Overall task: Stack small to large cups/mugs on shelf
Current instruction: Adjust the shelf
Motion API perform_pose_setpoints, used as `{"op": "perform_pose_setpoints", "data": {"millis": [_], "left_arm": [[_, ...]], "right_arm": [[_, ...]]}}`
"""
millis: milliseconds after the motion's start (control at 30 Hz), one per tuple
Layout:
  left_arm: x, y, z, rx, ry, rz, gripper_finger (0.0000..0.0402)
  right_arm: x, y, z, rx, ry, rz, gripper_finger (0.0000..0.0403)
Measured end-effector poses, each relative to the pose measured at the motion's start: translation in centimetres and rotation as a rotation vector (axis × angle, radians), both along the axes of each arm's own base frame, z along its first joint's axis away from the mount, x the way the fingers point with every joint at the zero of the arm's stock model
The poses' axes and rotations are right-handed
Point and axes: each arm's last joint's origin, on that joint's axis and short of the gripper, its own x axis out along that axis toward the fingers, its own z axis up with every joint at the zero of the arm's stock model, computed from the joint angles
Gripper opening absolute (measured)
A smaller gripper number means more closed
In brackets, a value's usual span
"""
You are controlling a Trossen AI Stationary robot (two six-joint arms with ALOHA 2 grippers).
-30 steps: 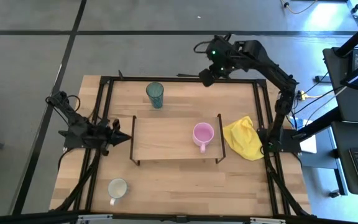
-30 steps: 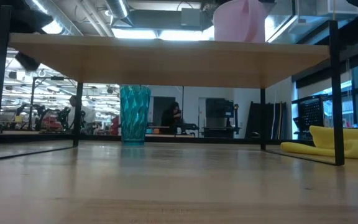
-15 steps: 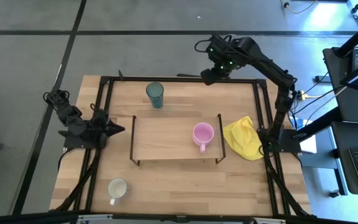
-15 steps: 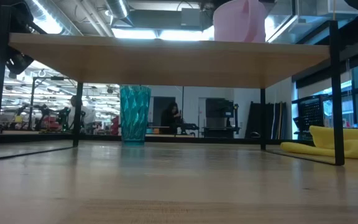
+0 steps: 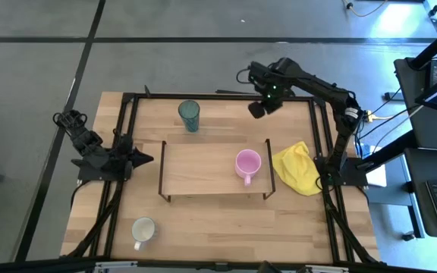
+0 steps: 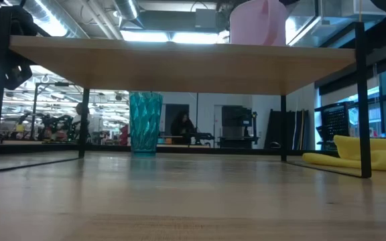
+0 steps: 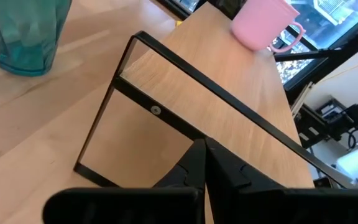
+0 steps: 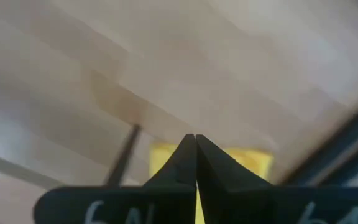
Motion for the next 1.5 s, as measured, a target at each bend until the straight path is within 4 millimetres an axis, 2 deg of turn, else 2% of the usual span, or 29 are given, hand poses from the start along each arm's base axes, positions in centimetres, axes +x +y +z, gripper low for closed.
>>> {"op": "perform_pose_setpoints", "data": {"millis": [133,433,700,933,1233,1500], "left_arm": [[0.0,0.0,-0.1,0.008,0.008,0.002,0.0],[-0.1,0.1,-0.2,0.015,0.015,0.002,0.0],[-0.1,0.1,-0.2,0.017,0.018,0.002,0.0],[-0.1,0.1,-0.2,0.003,0.018,0.002,0.0],[-0.1,0.1,-0.2,0.0,0.021,0.002,0.0],[-0.1,0.1,-0.3,0.005,0.026,0.002,0.0]], "right_arm": [[-0.1,0.7,-0.5,0.051,0.011,0.0,0.0],[0.2,4.6,-1.2,0.121,0.034,0.015,0.0],[1.4,7.3,-2.3,0.111,0.023,0.065,0.0002],[1.9,7.8,-3.6,0.102,0.012,0.069,0.0002],[1.3,8.4,-3.1,0.14,0.027,0.076,0.0002],[1.7,9.6,-2.8,0.155,0.011,0.103,0.0002]]}}
